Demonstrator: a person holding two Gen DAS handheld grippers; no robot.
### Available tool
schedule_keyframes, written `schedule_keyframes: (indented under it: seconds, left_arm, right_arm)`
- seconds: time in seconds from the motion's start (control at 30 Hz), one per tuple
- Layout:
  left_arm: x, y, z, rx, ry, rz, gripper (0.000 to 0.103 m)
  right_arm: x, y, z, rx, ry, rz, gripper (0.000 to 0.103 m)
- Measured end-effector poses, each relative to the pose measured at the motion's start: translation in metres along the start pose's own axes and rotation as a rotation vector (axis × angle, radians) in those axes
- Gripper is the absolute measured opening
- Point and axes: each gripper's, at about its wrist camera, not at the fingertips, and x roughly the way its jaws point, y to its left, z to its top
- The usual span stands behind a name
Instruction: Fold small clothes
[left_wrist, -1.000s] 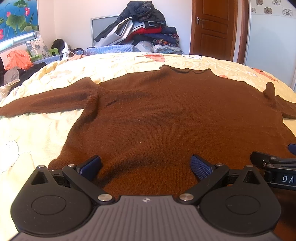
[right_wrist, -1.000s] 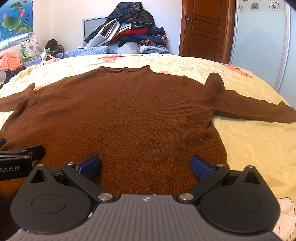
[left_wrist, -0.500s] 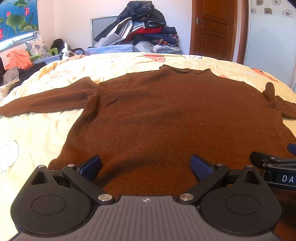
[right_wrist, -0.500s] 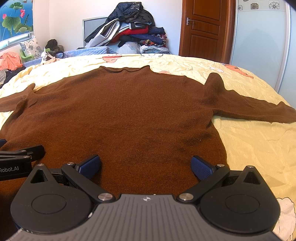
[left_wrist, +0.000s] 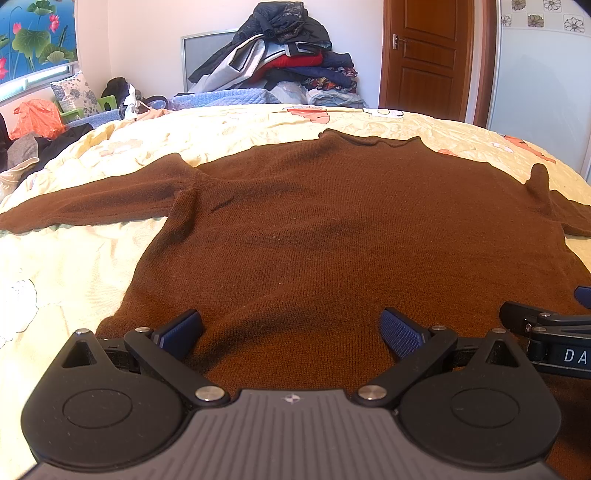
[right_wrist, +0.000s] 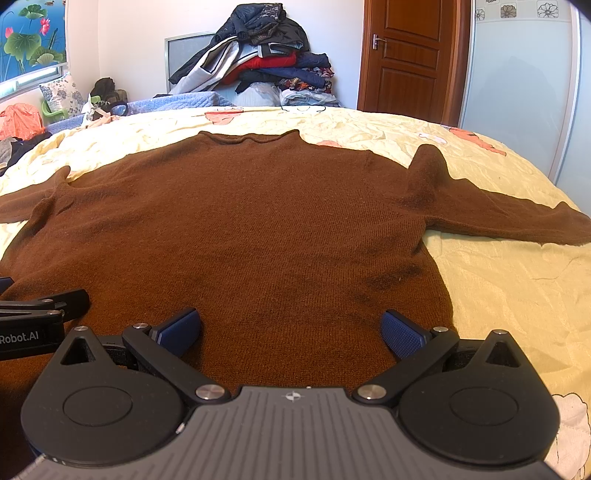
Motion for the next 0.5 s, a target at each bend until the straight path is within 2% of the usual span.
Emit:
schedule_keyframes:
  seconds: [0.07,0.1,0.17,0.2,0.27,0.33,0.4,0.5]
  left_arm:
    - [0.0,0.0,0.0,0.0,0.001,-0.001,0.103]
    - [0.0,0.0,0.0,-0.001,0.001,-0.001,0.103]
    - [0.0,0.0,-0.001,-0.002,0.001,-0.003,0.103]
    - [-0.001,0.001,-0.001,-0.003,0.0,-0.004,0.103]
    - [-0.001,0.001,-0.001,-0.003,0.001,-0.004,0.103]
    - [-0.001,0.0,-0.002,-0.002,0.001,-0.002,0.103]
    - [-0.001,0.001,-0.002,-0.003,0.002,-0.003,0.103]
    - [-0.001,0.0,-0.002,-0.002,0.001,-0.003,0.103]
  right_arm:
    - [-0.001,-0.001,0.001,-0.006,0.008,0.011,0.103]
    - [-0.002,-0.005,0.004,-0.014,0.022,0.045,0.103]
    - [-0.007,-0.025,0.015,0.041,0.031,0.111,0.102]
    - [-0.013,-0.04,0.022,0.084,0.005,0.133,0.102]
    - [-0.03,-0.077,0.037,0.155,-0.099,0.15,0.103]
    - [-0.042,-0.125,0.05,0.211,-0.194,0.129,0.103]
    - [-0.041,-0.175,0.062,0.281,-0.212,0.095,0.103]
    - [-0.032,-0.272,0.069,0.516,-0.221,0.042,0.103]
